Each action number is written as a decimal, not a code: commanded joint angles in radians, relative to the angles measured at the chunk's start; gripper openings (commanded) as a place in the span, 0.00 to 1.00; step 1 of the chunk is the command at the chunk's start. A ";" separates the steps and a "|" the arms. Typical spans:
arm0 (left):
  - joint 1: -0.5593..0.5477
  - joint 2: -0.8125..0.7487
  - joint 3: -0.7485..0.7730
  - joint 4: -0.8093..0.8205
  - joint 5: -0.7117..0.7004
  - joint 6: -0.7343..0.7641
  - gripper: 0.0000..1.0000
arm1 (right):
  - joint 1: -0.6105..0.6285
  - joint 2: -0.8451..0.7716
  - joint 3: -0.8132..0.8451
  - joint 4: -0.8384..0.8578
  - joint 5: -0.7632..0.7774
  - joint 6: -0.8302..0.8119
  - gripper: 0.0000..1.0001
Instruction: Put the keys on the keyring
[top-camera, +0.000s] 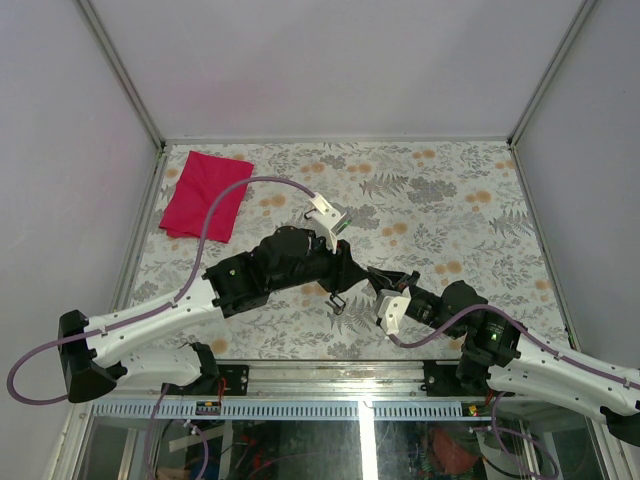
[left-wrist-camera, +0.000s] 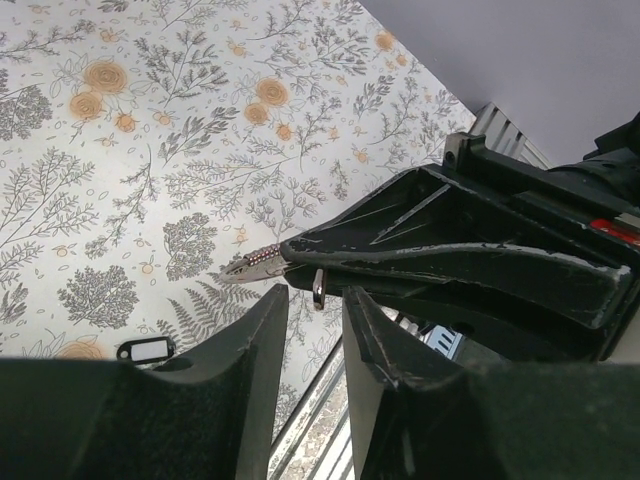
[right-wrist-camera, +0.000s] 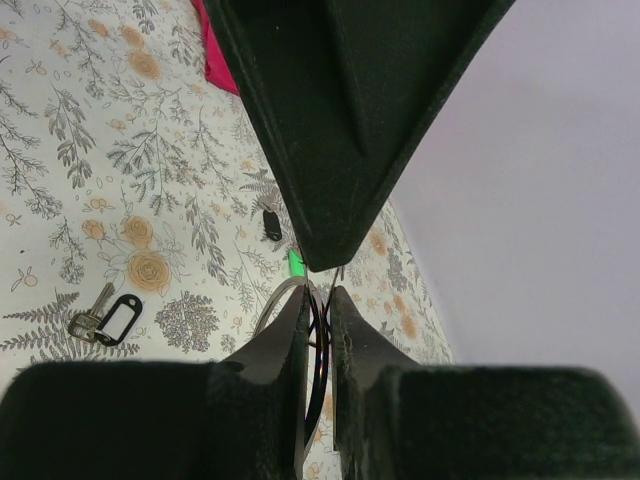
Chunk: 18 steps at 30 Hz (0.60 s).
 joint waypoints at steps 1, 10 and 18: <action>0.004 -0.004 0.023 0.013 -0.013 0.016 0.28 | 0.007 -0.007 0.041 0.082 0.023 0.008 0.00; 0.004 0.010 0.023 0.037 0.003 0.016 0.12 | 0.007 -0.009 0.042 0.076 0.016 0.014 0.00; 0.004 0.024 0.028 0.042 0.006 0.015 0.23 | 0.007 -0.009 0.044 0.077 0.009 0.020 0.00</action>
